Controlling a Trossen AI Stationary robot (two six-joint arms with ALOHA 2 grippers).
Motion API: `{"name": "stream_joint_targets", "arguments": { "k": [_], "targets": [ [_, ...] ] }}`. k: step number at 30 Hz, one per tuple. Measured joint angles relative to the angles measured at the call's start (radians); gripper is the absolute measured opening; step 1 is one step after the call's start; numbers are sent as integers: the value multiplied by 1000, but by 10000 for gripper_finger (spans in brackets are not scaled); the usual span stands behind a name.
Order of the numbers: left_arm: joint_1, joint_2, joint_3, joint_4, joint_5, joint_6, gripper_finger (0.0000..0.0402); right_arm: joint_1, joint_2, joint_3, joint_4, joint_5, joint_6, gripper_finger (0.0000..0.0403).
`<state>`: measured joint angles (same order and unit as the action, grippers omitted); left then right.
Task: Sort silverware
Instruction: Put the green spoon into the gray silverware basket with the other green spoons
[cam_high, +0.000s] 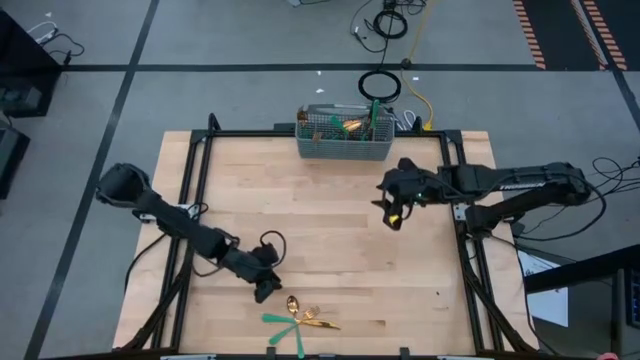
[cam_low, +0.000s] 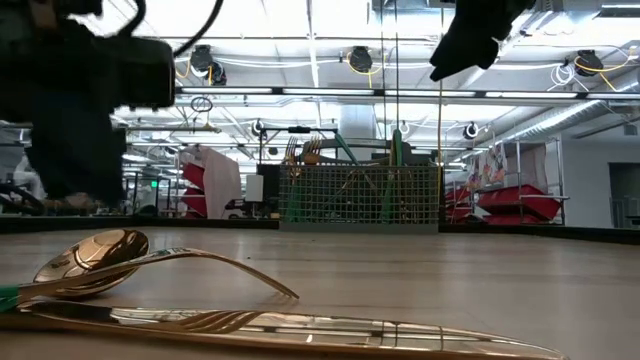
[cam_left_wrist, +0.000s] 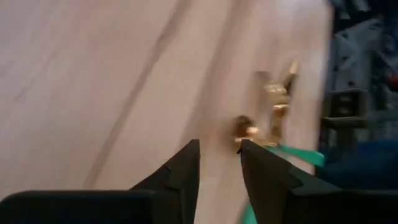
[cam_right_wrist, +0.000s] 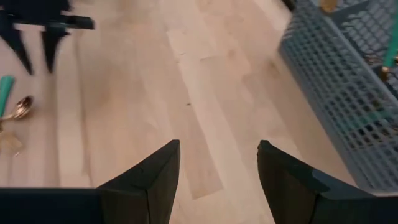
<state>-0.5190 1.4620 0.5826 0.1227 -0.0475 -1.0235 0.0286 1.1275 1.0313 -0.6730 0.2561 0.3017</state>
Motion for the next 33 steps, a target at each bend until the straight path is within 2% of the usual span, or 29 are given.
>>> {"name": "stream_joint_targets", "arguments": {
  "k": [7, 13, 19, 24, 29, 33],
  "targets": [
    [2, 173, 2, 255, -12, -105, 144, 84, 0, 0, -42, 0, 3, 201],
    [-12, 271, 38, 265, -8, -150, 144, 159, 0, 0, -65, 0, 10, 201],
    [-27, 303, 64, 318, 89, -150, 144, 206, 0, 0, -66, 0, 10, 201],
    [-47, 304, 66, 315, 100, -151, 141, 223, 0, 0, -67, 4, 12, 201],
    [-53, 314, 71, 299, 95, -145, 107, 229, 0, 0, -74, 5, 12, 201],
    [-54, 344, 73, 298, 80, -145, 39, 229, 0, 0, -74, 11, 27, 201]
  ]
}}
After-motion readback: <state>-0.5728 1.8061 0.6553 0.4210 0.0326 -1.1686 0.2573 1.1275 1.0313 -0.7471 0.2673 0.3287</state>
